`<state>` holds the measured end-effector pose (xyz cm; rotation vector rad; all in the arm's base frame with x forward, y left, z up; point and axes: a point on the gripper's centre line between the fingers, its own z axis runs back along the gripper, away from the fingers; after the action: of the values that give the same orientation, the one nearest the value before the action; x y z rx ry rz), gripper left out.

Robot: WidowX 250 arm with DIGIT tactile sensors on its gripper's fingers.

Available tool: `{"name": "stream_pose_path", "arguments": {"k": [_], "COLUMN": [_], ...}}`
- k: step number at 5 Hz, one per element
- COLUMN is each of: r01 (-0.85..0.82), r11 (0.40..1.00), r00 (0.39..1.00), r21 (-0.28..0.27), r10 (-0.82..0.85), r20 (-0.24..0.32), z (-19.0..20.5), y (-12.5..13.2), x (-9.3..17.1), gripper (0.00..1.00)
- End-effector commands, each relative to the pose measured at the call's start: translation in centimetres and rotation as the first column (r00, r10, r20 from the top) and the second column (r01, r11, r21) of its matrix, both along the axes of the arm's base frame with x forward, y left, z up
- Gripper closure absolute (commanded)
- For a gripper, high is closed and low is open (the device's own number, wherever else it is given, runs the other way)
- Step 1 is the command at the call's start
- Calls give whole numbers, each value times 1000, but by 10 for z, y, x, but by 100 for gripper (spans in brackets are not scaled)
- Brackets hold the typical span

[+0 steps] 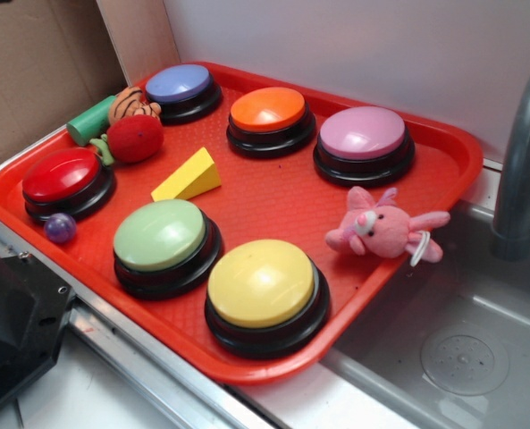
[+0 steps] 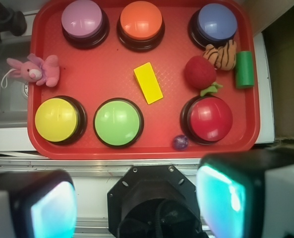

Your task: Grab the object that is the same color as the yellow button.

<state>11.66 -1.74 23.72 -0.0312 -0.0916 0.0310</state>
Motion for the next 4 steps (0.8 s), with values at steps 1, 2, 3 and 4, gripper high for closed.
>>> {"name": "stream_pose_path", "arguments": {"k": [1,2,3,4], "r01": [0,54,56,69], "r11": [1000,999,998,996], "r00": [1000,997,993,992], "r21": [0,6,15,65], "r10": [0,-54,-57,-75], "r20": [0,49,100,103], "z": [0,-12,-32,-66], "y": [0,10,20,31], "x": [0,12,29,56], "gripper": [0,0,0,0]}}
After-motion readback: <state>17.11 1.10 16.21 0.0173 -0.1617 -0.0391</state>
